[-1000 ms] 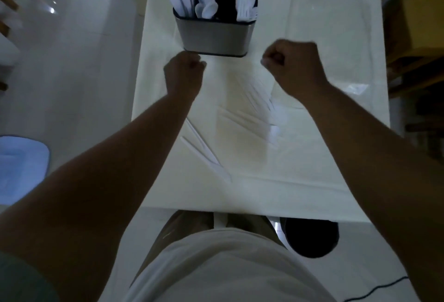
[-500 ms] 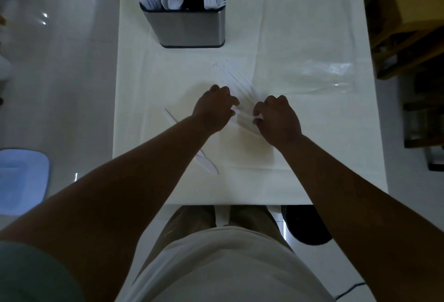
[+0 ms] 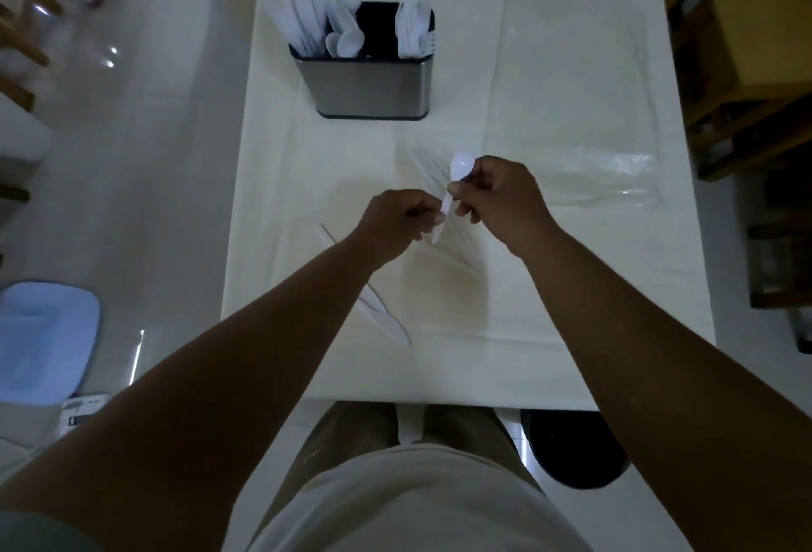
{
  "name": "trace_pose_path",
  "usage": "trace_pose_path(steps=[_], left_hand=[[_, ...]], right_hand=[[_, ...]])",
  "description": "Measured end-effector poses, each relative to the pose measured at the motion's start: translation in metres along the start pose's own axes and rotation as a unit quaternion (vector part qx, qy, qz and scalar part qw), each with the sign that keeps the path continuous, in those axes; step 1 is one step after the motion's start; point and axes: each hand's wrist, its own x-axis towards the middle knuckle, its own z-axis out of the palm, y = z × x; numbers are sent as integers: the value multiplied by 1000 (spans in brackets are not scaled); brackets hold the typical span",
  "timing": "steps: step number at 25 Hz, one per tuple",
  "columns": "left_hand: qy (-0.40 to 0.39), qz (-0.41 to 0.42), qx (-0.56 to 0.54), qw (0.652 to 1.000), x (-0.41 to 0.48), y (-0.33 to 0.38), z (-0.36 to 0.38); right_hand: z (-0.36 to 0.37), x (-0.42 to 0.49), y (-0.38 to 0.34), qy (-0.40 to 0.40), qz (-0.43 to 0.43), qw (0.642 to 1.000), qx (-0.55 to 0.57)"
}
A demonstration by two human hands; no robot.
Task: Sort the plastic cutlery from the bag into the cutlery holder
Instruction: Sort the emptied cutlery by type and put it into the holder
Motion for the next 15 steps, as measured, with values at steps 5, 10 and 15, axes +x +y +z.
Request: trace_pose_path(steps=[5, 10, 15], left_hand=[[247, -50, -178, 951, 13, -2, -64], [324, -70, -235, 914, 50, 11, -141], [308, -100, -208, 923, 76, 18, -155]], right_hand=[[-2, 38, -73, 76, -107, 991, -20], [-21, 88, -165, 193, -301, 933, -35], [-27, 134, -172, 260, -321, 879, -239]])
